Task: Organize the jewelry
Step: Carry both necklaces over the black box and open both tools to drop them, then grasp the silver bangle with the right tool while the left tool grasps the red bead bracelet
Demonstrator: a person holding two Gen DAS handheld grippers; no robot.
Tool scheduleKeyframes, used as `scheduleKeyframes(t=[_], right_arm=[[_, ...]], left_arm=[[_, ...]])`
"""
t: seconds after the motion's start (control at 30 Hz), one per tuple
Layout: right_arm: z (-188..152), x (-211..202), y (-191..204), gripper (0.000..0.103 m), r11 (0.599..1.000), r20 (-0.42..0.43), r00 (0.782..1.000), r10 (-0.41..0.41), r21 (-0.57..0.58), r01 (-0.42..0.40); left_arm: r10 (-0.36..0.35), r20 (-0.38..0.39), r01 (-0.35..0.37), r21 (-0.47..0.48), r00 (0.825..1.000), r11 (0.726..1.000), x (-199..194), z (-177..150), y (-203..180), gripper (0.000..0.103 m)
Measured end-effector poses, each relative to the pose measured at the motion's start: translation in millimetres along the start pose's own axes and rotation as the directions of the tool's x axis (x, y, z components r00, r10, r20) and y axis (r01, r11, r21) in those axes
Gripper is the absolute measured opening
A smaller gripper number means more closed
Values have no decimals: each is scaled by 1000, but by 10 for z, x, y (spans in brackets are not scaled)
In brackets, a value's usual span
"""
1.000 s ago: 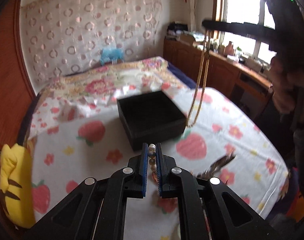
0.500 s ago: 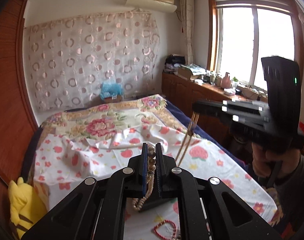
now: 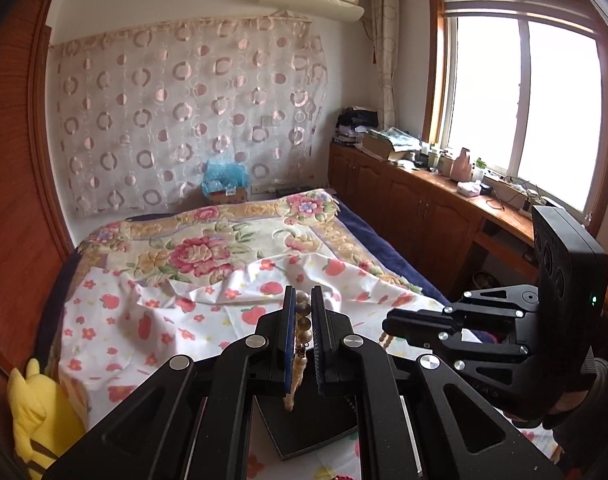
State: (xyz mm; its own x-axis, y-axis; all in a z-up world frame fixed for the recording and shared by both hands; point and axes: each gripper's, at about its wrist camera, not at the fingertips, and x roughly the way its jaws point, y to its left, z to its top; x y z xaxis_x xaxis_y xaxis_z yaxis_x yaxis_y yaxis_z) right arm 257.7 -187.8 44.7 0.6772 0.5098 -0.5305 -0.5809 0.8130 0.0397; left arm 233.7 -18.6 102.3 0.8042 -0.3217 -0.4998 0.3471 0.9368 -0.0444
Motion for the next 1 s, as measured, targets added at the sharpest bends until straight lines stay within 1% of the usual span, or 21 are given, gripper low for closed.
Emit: scheduleKeyframes(t=[0.13, 0.17, 0.2, 0.23, 0.27, 0.37, 0.43, 0.47, 0.5, 0.57, 0.63, 0.77, 0.83, 0.9, 1.0], right_arm=[[-132, 192, 27, 6, 1000, -45, 999, 12, 1, -12], [-152, 233, 28, 7, 1000, -55, 998, 15, 1, -15], [-181, 263, 33, 10, 1000, -66, 998, 15, 2, -15], [-211, 281, 41, 18, 1000, -73, 997, 13, 2, -13], [-230, 282, 46, 24, 1000, -77, 997, 14, 0, -14], [-309, 232, 73, 24, 1000, -80, 997, 12, 0, -12], [-375, 160, 95, 24, 1000, -79, 997, -3, -10, 3], [-405, 102, 110, 25, 1000, -76, 997, -9, -15, 8], [-444, 44, 127, 24, 1000, -70, 997, -9, -19, 7], [-588, -92, 172, 25, 1000, -67, 998, -4, -22, 2], [-802, -200, 202, 25, 1000, -84, 996, -4, -10, 3], [-1188, -368, 258, 26, 999, -118, 992, -34, 11, 36], [-1368, -473, 288, 26, 998, -128, 991, -48, 32, 53], [-1476, -529, 328, 26, 997, -135, 990, -48, 52, 55], [-1657, -643, 399, 30, 995, -146, 988, -47, 77, 59]], left_arm=[[0, -68, -1, -19, 998, 1000, 218, -217, 81, 7], [-1, -86, -2, -29, 996, 1000, 272, -287, 121, 7], [-2, -93, -2, -39, 996, 999, 292, -344, 140, 7], [-5, -106, 0, -49, 994, 999, 319, -413, 166, 7], [-5, -115, 0, -50, 993, 999, 335, -453, 181, 7], [-1, -135, -5, -46, 991, 999, 331, -626, 194, 8], [-9, -148, 1, -48, 989, 999, 319, -727, 188, 9], [-11, -154, 3, -48, 988, 999, 311, -784, 173, 11], [-13, -166, 5, -45, 986, 999, 307, -879, 159, 16], [-13, -192, 7, -34, 981, 999, 317, -1063, 115, 17], [-9, -216, 5, -20, 976, 1000, 339, -1223, 83, 17], [-10, -255, 8, -7, 967, 1000, 364, -1503, 41, 17], [-11, -267, 10, -4, 964, 1000, 367, -1605, 26, 17], [-13, -281, 13, -4, 960, 1000, 387, -1690, 17, 17], [-20, -301, 21, 2, 953, 1000, 416, -1797, -17, 17]])
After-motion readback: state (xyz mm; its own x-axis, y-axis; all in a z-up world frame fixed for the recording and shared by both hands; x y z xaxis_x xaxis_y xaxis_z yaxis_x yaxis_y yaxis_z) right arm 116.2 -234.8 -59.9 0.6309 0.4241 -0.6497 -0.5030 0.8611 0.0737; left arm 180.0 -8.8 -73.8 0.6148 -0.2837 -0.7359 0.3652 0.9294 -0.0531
